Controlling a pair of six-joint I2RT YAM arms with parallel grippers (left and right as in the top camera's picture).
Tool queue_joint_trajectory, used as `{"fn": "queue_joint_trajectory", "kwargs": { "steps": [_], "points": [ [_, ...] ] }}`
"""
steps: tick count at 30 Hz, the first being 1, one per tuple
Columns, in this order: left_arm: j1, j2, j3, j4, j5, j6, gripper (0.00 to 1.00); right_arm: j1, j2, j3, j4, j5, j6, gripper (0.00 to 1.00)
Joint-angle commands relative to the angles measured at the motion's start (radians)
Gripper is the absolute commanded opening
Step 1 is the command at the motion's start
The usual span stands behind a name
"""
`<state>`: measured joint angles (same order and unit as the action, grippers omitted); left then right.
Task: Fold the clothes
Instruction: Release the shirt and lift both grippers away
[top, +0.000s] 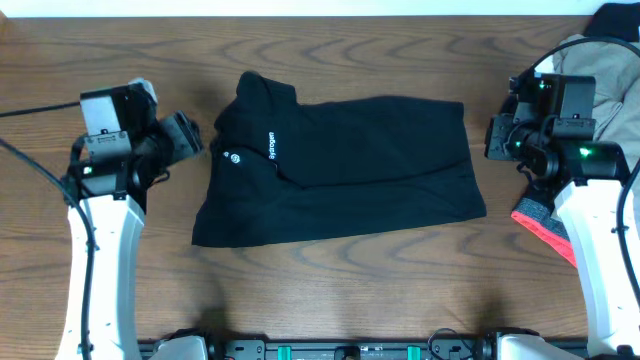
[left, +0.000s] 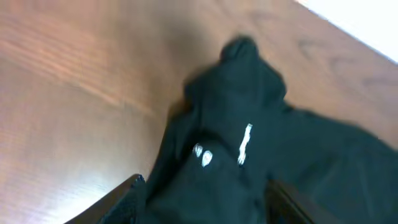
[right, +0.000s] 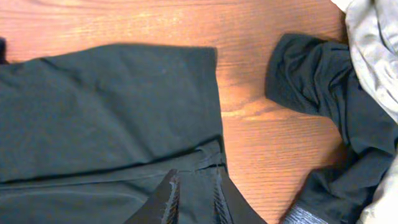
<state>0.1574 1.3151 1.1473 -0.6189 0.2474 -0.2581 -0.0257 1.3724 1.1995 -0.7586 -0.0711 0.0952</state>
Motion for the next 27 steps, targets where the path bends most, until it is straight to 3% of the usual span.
{"fn": "queue_joint_trajectory", "kwargs": {
  "steps": [1, 8, 12, 16, 23, 27],
  "points": [
    [0.004, 0.015, 0.004, 0.026, -0.009, -0.009, 0.61, -0.005, 0.018, 0.001, -0.003, 0.0, -0.027, 0.18],
    [-0.046, 0.081, 0.005, 0.161, -0.007, 0.018, 0.6, -0.003, 0.071, 0.001, 0.077, -0.061, -0.097, 0.18],
    [-0.066, 0.171, 0.06, 0.179, 0.069, 0.095, 0.6, -0.005, 0.143, 0.004, 0.114, -0.094, -0.111, 0.34],
    [-0.066, 0.371, 0.292, 0.057, 0.12, 0.153, 0.6, -0.016, 0.266, 0.102, 0.081, -0.166, -0.112, 0.44],
    [-0.063, 0.764, 0.809, -0.19, 0.151, 0.222, 0.6, -0.02, 0.516, 0.474, -0.134, -0.173, -0.135, 0.53],
    [-0.064, 0.916, 0.914, -0.191, 0.205, 0.242, 0.61, -0.02, 0.604, 0.531, -0.148, -0.173, -0.135, 0.57]
  ]
}}
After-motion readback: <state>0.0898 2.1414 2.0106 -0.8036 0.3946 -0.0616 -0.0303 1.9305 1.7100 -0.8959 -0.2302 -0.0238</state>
